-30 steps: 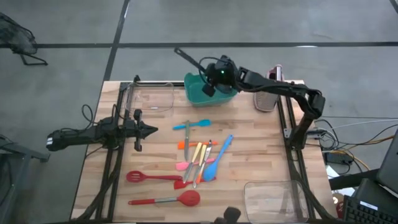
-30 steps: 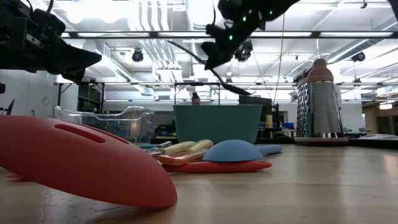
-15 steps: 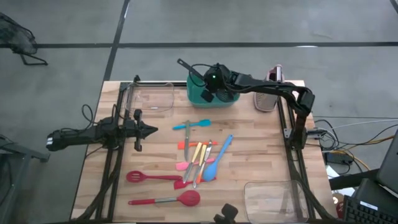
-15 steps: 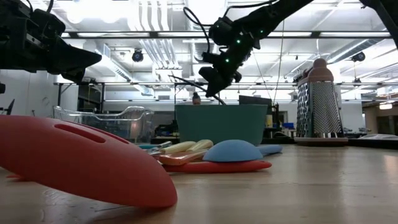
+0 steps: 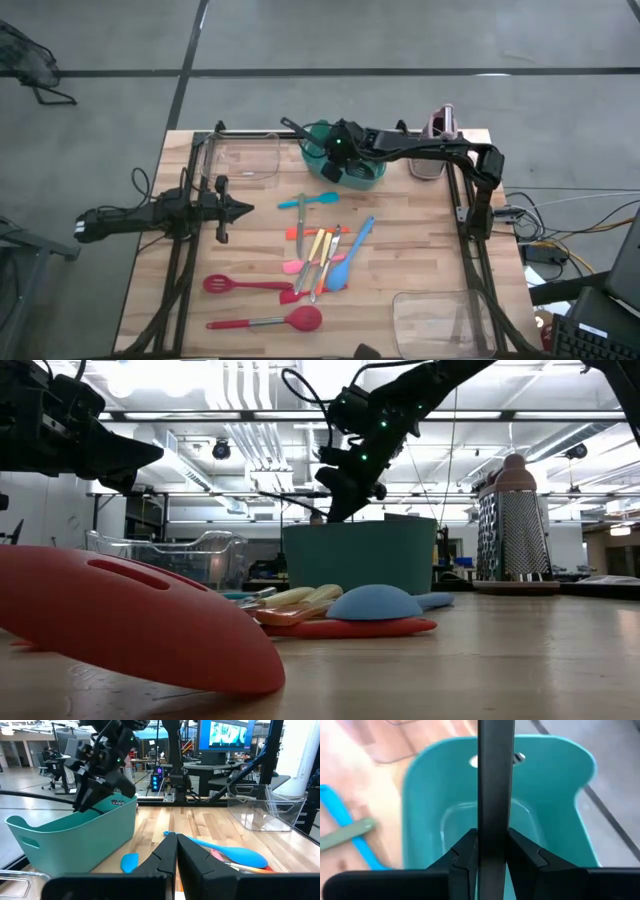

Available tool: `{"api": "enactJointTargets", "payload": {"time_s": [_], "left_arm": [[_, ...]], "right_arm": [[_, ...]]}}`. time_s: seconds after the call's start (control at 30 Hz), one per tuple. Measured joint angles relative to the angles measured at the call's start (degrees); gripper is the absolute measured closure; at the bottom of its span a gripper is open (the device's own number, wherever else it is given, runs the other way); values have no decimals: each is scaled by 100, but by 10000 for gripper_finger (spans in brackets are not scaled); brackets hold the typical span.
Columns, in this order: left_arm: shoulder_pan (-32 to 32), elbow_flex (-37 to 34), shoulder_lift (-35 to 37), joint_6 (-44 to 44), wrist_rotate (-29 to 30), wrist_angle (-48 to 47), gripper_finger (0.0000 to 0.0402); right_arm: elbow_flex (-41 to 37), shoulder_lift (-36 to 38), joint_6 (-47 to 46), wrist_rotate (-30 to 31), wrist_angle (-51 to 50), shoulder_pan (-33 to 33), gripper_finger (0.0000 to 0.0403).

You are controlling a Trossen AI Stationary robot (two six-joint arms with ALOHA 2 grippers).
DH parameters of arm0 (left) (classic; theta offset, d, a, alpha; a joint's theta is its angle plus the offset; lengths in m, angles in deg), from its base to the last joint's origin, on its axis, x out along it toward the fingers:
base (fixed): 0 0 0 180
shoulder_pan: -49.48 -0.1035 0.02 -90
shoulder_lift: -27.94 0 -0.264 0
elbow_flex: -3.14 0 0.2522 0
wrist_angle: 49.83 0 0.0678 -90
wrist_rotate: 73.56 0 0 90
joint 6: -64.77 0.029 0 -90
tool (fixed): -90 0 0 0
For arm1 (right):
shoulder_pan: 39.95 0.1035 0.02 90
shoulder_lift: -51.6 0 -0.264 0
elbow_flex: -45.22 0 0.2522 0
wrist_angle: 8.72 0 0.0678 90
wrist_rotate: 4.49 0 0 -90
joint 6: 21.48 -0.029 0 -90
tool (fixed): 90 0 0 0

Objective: Pick & Place Kitchen Items
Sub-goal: Put the bottom right black saddle into the green bin, then put the blue serving spoon into the green bin

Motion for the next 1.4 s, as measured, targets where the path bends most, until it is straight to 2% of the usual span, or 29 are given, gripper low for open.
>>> {"api": "enactJointTargets", "payload": {"time_s": [0.13, 0.37, 0.8, 1.1, 1.4], "left_arm": [[-1, 2, 0, 0, 0, 0, 383], [0, 2, 0, -1, 0, 0, 383], [-1, 0, 0, -1, 0, 0, 383], [1, 1, -2, -1, 0, 0, 383], [0, 1, -4, -1, -2, 0, 383]], "right_arm": [[-12, 4, -295, 337, -253, -42, 329], [-66, 7, -436, 155, -329, -106, 304], [-13, 93, -124, -12, -451, 20, 344], [140, 399, 223, -10, -565, 790, 303], [142, 532, 906, -6, -1497, 1933, 247]]}}
